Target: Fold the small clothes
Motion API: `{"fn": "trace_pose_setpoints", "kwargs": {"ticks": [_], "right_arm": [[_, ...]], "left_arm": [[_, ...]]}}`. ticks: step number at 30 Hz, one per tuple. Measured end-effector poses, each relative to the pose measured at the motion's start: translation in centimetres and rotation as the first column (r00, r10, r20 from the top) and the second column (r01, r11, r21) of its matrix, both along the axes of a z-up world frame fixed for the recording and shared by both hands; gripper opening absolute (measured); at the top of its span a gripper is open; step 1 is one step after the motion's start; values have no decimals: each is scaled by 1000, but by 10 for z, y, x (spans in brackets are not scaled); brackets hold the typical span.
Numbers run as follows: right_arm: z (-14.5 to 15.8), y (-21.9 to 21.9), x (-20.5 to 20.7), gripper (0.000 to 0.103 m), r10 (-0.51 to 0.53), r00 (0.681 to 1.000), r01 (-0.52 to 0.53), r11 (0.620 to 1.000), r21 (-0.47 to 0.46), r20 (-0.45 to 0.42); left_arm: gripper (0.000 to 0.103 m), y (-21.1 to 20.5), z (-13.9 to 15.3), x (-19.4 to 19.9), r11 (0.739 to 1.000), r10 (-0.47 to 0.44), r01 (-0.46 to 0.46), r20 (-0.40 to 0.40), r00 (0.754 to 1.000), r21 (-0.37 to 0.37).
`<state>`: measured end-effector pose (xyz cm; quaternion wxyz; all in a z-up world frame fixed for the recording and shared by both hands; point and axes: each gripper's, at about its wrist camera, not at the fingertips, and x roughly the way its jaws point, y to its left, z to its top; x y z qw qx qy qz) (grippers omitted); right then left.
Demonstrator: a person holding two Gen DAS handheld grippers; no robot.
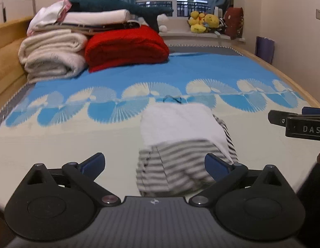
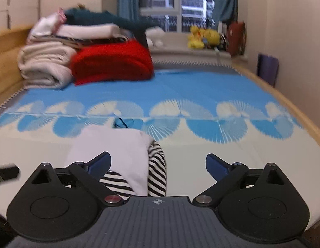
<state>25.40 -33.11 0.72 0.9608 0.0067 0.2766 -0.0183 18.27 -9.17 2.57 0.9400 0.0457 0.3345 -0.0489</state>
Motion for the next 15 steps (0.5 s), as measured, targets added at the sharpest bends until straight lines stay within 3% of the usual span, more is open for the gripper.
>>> {"fn": "trace_pose_setpoints", "kwargs": {"ticks": [4, 6, 7, 11, 15], "right_arm": [[-14, -2, -36, 102, -3, 1000, 4, 999, 46, -25], [-16, 4, -53, 102, -3, 999, 7, 998, 59, -54], [-17, 7, -57, 102, -6, 998, 10, 998, 55, -58], [-22, 18, -68, 102, 15, 998, -15, 1000, 0, -61], [-26, 20, -68, 102, 32, 998, -35, 998, -53, -59]], "left_arm": [[103, -3, -27, -33, 998, 58, -60, -39, 998, -37], [103, -6, -44, -38, 999, 50, -51, -103, 993, -8], [102, -8, -47, -37, 999, 42, -42, -123, 991, 4], [102, -7, -47, -33, 999, 48, -47, -65, 997, 24], [102, -4, -58, -19, 998, 70, -70, -120, 990, 7]]}}
